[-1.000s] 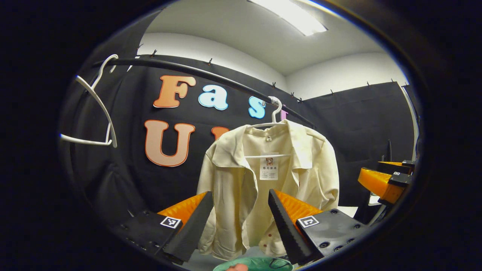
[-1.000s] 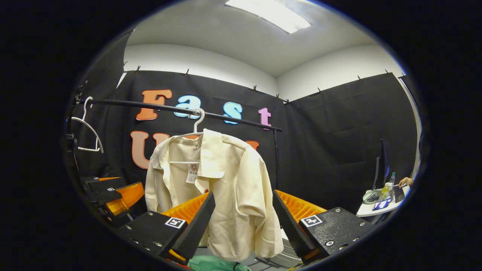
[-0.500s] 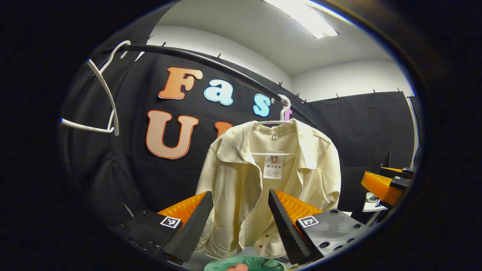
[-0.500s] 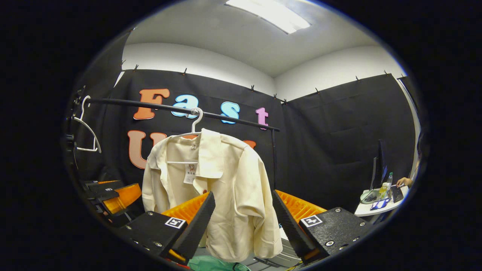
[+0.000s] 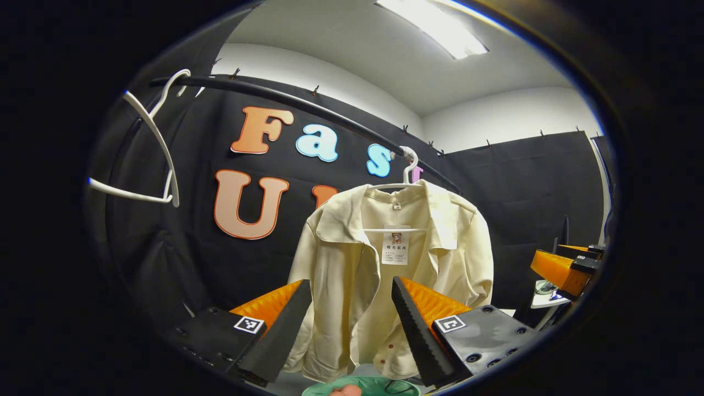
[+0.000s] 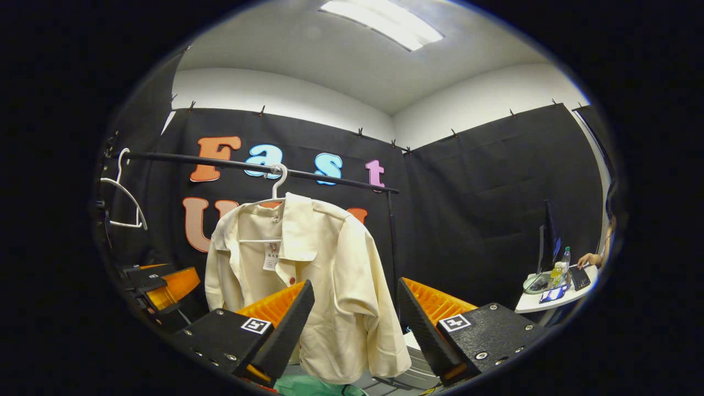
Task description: Grasp the clothes on the hanger with both hands and then place them into the laundry hamper below.
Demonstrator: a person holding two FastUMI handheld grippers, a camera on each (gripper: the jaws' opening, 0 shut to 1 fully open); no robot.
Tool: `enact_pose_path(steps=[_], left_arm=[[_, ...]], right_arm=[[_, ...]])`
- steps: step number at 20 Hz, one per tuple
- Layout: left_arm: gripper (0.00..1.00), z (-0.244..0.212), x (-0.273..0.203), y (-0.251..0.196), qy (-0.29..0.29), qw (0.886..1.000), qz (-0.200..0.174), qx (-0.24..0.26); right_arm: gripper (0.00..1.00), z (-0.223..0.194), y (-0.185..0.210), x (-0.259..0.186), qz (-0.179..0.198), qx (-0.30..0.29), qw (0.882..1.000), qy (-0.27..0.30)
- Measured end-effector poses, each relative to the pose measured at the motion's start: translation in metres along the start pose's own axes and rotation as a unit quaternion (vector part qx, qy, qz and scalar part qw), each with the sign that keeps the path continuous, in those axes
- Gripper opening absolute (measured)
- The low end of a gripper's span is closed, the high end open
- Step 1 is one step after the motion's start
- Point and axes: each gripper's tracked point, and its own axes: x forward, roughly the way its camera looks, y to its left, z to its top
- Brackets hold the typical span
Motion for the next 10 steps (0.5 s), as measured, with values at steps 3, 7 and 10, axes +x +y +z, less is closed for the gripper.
enact_pose_path(steps=[3,7,10], left_arm=[[0.96,-0.004,-0.009,-0.001,0.004,1.0,0.004,0.01],[0.96,-0.015,-0.017,0.009,0.019,0.999,0.025,0.004],[1.0,-0.015,-0.023,0.023,0.02,0.999,0.044,0.007]], right_arm=[[0.95,-0.009,0.0,0.0,0.006,-0.005,1.0,0.008],[0.95,-0.02,0.023,0.01,0.039,0.0,0.999,0.023],[0.95,-0.024,0.052,0.028,0.076,-0.002,0.997,0.027]])
